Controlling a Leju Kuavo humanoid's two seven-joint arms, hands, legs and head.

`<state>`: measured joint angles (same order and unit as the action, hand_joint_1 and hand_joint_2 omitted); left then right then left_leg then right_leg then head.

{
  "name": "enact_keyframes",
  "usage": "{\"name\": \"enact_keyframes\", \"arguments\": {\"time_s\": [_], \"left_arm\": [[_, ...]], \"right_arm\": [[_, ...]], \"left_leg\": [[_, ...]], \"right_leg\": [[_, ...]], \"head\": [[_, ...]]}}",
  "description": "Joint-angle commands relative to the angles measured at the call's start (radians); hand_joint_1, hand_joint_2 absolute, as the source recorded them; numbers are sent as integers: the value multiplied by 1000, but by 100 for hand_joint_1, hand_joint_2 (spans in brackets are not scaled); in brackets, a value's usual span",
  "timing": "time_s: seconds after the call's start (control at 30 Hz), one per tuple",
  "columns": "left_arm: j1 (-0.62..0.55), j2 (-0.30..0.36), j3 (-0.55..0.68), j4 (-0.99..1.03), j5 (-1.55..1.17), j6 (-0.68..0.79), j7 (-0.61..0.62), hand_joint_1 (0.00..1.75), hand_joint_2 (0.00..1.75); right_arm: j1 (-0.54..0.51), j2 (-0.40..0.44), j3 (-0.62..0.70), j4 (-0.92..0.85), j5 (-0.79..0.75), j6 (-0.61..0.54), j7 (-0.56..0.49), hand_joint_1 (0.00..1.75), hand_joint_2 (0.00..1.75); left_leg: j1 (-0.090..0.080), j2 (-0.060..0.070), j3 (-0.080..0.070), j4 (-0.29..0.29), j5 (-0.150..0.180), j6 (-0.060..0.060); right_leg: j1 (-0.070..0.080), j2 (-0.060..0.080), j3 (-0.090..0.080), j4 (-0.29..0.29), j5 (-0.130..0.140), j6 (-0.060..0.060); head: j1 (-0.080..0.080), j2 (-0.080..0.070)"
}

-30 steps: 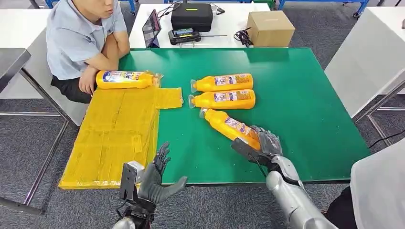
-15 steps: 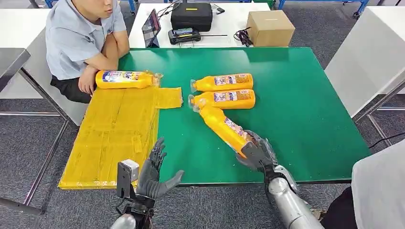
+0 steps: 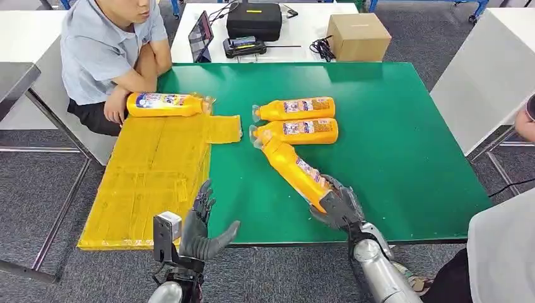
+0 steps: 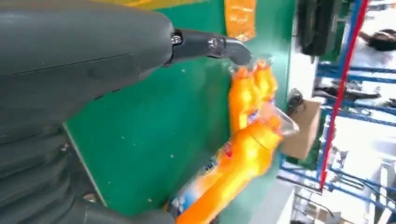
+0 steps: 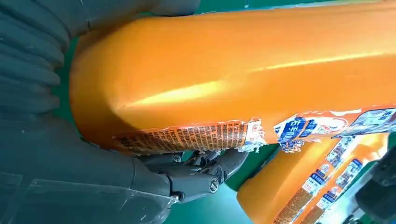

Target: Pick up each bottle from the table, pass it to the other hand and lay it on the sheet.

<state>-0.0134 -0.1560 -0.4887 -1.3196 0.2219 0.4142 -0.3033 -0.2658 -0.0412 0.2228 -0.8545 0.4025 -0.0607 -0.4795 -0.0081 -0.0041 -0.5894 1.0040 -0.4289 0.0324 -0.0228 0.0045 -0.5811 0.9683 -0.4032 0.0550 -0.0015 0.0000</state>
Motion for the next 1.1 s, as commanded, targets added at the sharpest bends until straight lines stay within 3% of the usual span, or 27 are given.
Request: {"name": "enact_keyframes", "arguments": {"time_s": [0.03,0.37,0.53,1.1], "left_arm": [[-57,-19,37,196,157,-85,33,0,175],[-165,-32,8,393,342,-325,26,0,175],[-178,-24,-41,387,298,-322,32,0,175],[-215,-58,-31,383,279,-349,-48,0,175]], "right_arm": [[22,7,23,-38,-44,31,-34,175,175],[8,-4,114,-126,-113,126,-91,175,175],[22,-10,116,-135,-116,125,-93,175,175],[12,-9,182,-175,-113,160,-100,175,175]], "left_leg": [[2,0,1,-1,0,-2],[1,-1,-7,0,0,-2],[2,-1,-7,1,-1,-2],[1,-1,-11,1,0,-1]], "right_leg": [[2,0,1,-1,0,-2],[1,-1,-6,0,-1,-3],[2,-2,-6,0,-2,-3],[1,-1,-9,0,-1,-2]], "head": [[0,0],[0,0],[0,0],[0,0]]}}
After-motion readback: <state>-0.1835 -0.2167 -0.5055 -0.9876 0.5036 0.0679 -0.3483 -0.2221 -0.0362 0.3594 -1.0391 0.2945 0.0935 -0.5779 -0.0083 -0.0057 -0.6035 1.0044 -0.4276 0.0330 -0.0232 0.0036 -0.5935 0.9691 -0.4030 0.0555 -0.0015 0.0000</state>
